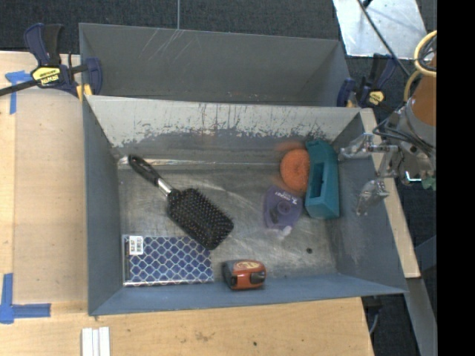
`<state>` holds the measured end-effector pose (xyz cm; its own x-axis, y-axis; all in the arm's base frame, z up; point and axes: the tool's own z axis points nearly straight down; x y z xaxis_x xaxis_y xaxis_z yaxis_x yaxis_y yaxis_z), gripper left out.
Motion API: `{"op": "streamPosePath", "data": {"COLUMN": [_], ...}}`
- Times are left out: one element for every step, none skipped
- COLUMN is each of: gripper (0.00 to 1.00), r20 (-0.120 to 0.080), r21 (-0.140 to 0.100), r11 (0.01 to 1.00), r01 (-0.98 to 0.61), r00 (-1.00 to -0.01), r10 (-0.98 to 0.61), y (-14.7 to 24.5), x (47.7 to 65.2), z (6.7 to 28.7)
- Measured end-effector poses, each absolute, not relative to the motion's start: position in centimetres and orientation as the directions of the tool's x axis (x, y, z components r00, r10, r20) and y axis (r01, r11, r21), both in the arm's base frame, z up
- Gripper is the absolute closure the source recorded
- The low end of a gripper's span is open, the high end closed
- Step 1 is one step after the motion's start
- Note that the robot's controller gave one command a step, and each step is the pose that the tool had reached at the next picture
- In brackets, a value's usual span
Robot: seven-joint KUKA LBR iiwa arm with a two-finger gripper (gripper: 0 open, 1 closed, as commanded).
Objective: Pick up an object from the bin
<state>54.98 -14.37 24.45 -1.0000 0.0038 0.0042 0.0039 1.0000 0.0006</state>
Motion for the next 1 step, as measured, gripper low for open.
{"op": "streamPosePath", "data": {"gripper": [0.0], "r20": [-0.004], "r21": [-0.001], "r11": [1.0], "r01": [0.001], "r00": [-1.0], "r10": [0.001], "y": [-14.3], "x": [55.14], "z": [24.91]}}
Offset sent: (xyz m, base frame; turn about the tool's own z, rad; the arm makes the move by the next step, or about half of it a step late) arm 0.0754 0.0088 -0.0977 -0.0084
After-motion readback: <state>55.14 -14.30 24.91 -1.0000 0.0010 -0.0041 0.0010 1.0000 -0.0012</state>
